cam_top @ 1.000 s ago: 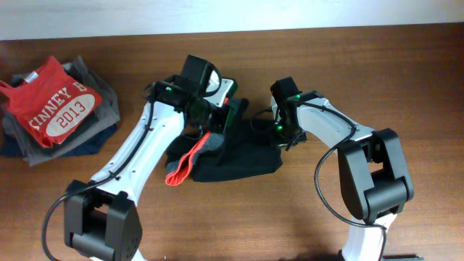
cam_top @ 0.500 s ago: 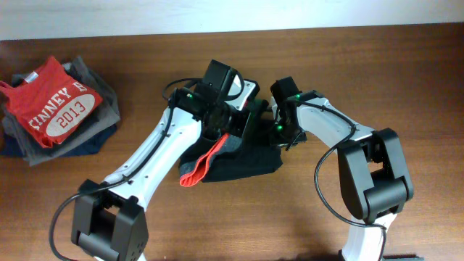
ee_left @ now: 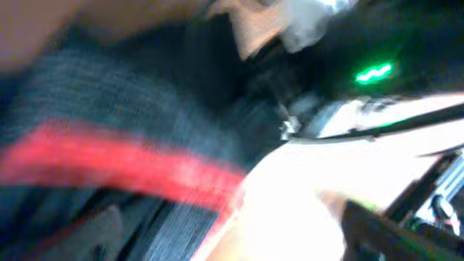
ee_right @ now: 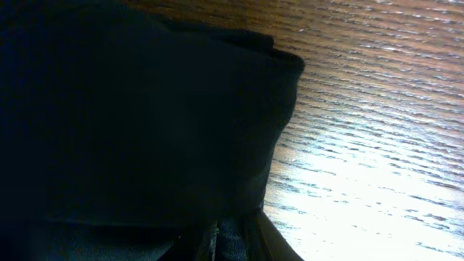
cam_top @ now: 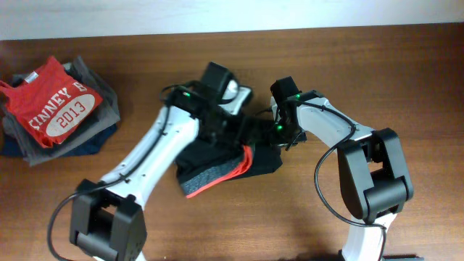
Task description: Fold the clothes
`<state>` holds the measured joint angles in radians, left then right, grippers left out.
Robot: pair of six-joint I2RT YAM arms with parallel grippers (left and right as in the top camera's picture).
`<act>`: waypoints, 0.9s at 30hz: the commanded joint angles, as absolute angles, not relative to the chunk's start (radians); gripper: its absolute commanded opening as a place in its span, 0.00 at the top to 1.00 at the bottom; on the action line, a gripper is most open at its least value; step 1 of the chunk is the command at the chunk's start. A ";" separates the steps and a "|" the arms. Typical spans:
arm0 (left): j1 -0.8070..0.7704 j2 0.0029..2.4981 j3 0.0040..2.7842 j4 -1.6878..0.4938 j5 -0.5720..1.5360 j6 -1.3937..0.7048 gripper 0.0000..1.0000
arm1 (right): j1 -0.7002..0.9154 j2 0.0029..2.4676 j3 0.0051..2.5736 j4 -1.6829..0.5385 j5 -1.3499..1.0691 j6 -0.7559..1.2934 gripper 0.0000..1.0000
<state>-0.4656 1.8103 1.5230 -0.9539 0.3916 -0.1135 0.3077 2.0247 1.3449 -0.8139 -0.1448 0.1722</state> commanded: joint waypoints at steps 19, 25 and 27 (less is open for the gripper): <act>-0.209 1.764 1.251 -1.237 0.188 -0.235 0.03 | 0.317 2.096 1.324 -0.808 -0.146 0.165 0.81; -0.209 1.764 1.121 -1.150 0.345 -0.207 0.44 | 0.316 2.096 1.324 -0.807 -0.147 0.165 0.82; -0.209 1.764 1.097 -1.112 0.410 -0.199 0.52 | 0.316 2.096 1.324 -0.807 -0.146 0.165 0.82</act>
